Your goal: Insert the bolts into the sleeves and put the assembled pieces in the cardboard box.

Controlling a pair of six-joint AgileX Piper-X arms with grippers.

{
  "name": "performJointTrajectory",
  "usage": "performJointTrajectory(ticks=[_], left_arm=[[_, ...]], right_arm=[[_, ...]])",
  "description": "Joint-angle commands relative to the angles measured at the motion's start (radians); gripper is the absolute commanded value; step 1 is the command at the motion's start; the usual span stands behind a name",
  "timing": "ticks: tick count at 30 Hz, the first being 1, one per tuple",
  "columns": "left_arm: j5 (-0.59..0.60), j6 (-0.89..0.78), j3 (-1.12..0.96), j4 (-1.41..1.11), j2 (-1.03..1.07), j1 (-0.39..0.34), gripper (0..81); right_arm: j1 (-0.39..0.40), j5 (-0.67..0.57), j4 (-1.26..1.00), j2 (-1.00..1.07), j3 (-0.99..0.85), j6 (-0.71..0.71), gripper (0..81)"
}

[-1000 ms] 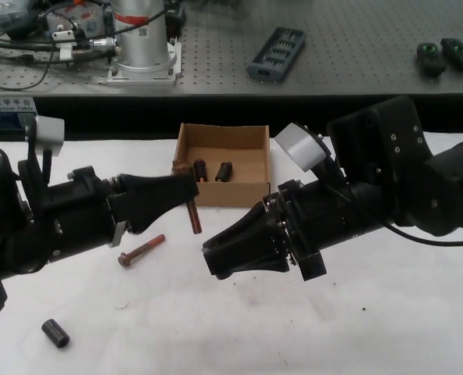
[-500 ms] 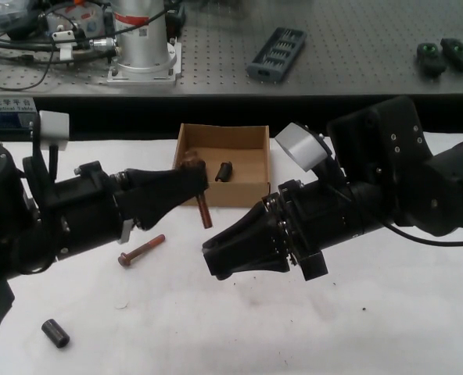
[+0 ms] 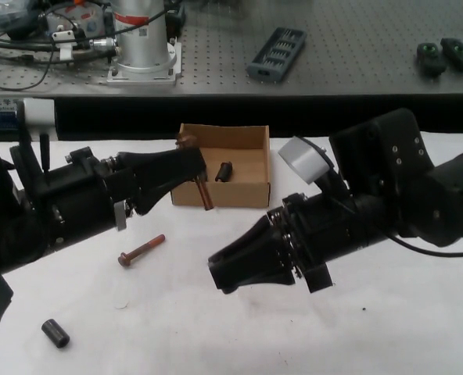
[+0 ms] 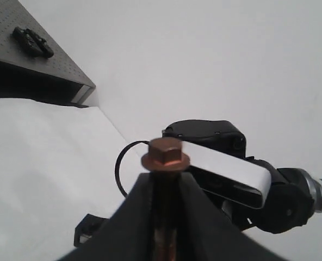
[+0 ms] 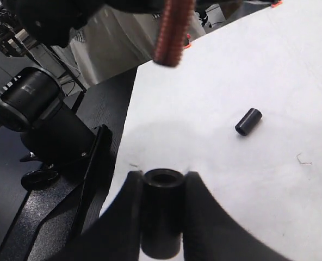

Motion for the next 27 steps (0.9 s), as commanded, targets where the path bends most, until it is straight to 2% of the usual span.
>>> performJointTrajectory(ticks=[1,6,8,22,27], left_arm=[[0.001,-0.017,0.006,-0.029,0.000,-0.006,0.6],[-0.034,-0.057,0.059,-0.086,0.000,-0.009,0.6],[-0.064,-0.088,0.076,-0.122,0.000,-0.009,0.6],[-0.031,-0.091,0.100,-0.211,0.000,-0.009,0.6],[-0.117,-0.052,0.100,-0.210,0.000,-0.009,0.6]], right_arm=[[-0.004,-0.012,-0.030,-0.014,-0.002,0.005,4.4],[-0.004,0.022,-0.124,-0.014,-0.002,0.091,4.4],[-0.004,0.025,-0.124,-0.014,-0.002,0.091,4.4],[-0.004,0.025,-0.124,-0.014,-0.002,0.091,4.4],[-0.004,0.027,-0.124,-0.014,-0.002,0.091,4.4]])
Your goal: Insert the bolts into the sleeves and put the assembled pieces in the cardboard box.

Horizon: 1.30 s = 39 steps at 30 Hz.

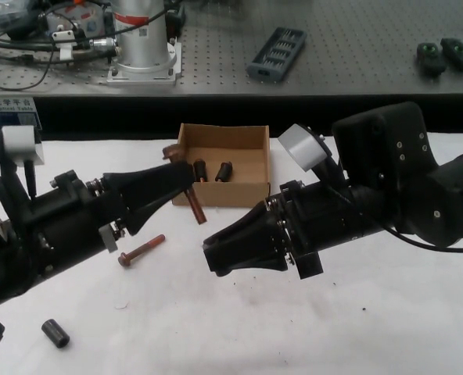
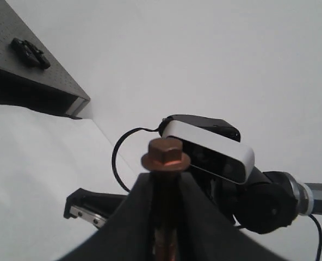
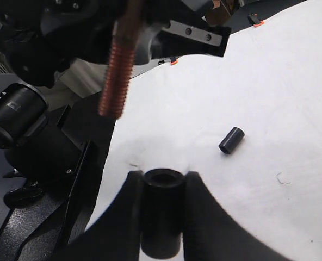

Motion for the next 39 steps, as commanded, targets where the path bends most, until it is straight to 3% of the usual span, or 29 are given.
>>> performJointTrajectory(ticks=[1,19,26,39], left_arm=[[-0.066,0.027,-0.005,-0.030,0.000,-0.003,0.6],[-0.053,-0.032,-0.005,-0.027,0.000,-0.003,0.6],[0.064,-0.019,-0.005,-0.006,0.000,-0.003,0.6],[0.117,0.084,-0.005,0.100,0.000,-0.003,0.6]], right_arm=[[-0.004,0.000,-0.014,-0.014,-0.002,0.002,4.4],[-0.004,0.002,-0.014,-0.014,-0.002,0.002,4.4],[-0.004,0.002,-0.014,-0.014,-0.002,0.002,4.4],[-0.004,-0.005,-0.014,-0.014,-0.002,0.024,4.4]])
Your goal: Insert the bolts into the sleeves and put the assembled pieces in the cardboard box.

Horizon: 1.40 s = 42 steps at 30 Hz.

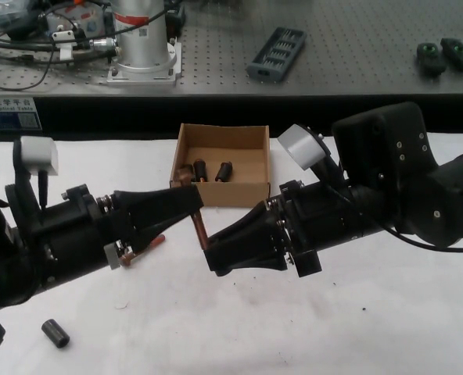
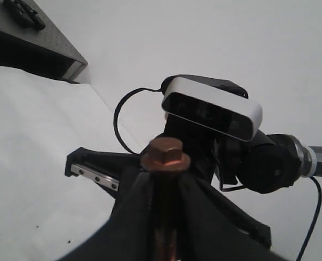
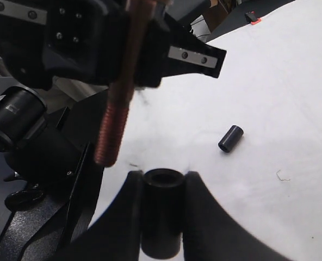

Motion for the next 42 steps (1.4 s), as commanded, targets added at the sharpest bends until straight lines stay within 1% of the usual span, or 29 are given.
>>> performJointTrajectory(ticks=[1,7,21,26,32,42], left_arm=[[0.005,0.021,-0.005,-0.013,0.000,-0.003,0.6],[0.008,0.033,-0.005,-0.013,0.000,-0.003,0.6],[0.003,0.040,-0.005,-0.013,0.000,-0.003,0.6],[0.003,0.066,-0.005,-0.013,0.000,-0.003,0.6],[-0.043,0.066,-0.005,-0.013,0.000,-0.003,0.6],[-0.043,0.066,-0.005,-0.011,0.000,-0.003,0.6]], right_arm=[[-0.002,-0.015,-0.014,-0.014,-0.002,0.003,4.4],[0.031,-0.031,-0.014,-0.014,-0.002,0.003,4.4],[0.031,-0.035,-0.013,-0.016,-0.004,0.010,4.4],[0.031,-0.035,-0.013,-0.021,-0.005,0.010,4.4],[0.024,-0.035,-0.013,-0.021,-0.005,0.010,4.4],[0.016,-0.035,-0.013,-0.021,-0.005,0.010,4.4]])
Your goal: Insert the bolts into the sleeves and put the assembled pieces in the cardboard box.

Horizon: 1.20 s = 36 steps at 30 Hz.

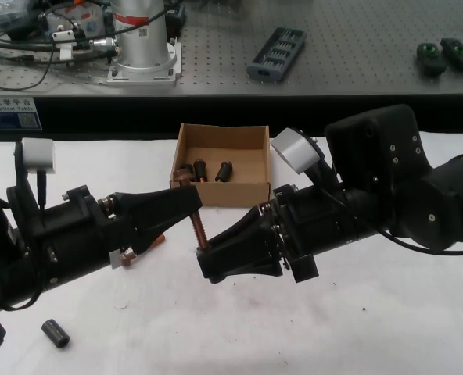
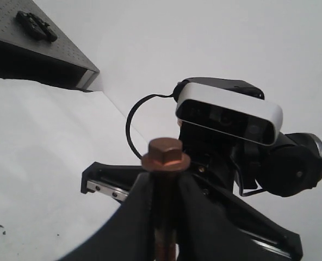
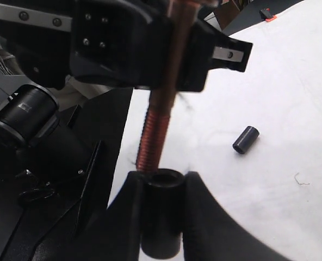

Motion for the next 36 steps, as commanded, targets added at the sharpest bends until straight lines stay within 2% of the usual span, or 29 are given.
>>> performJointTrajectory(ticks=[1,11,16,21,30,36], left_arm=[[-0.008,0.012,-0.005,-0.006,0.000,-0.003,0.6],[0.001,0.049,-0.005,0.062,0.000,-0.003,0.6],[0.067,0.053,-0.005,0.062,0.000,-0.006,0.6],[0.060,0.058,-0.005,0.062,0.000,-0.010,0.6],[0.047,0.094,-0.005,0.062,0.000,-0.011,0.6],[0.073,0.120,-0.005,0.062,0.000,-0.011,0.6]], right_arm=[[-0.007,-0.020,-0.013,-0.021,-0.005,0.001,4.4],[-0.007,-0.020,-0.059,-0.021,-0.005,0.022,4.4],[-0.009,-0.020,-0.105,-0.021,-0.005,0.061,4.4],[-0.010,-0.020,-0.114,-0.021,-0.005,0.067,4.4],[-0.010,0.023,-0.301,-0.021,-0.005,0.204,4.4],[-0.035,0.034,-0.305,-0.021,-0.005,0.217,4.4]])
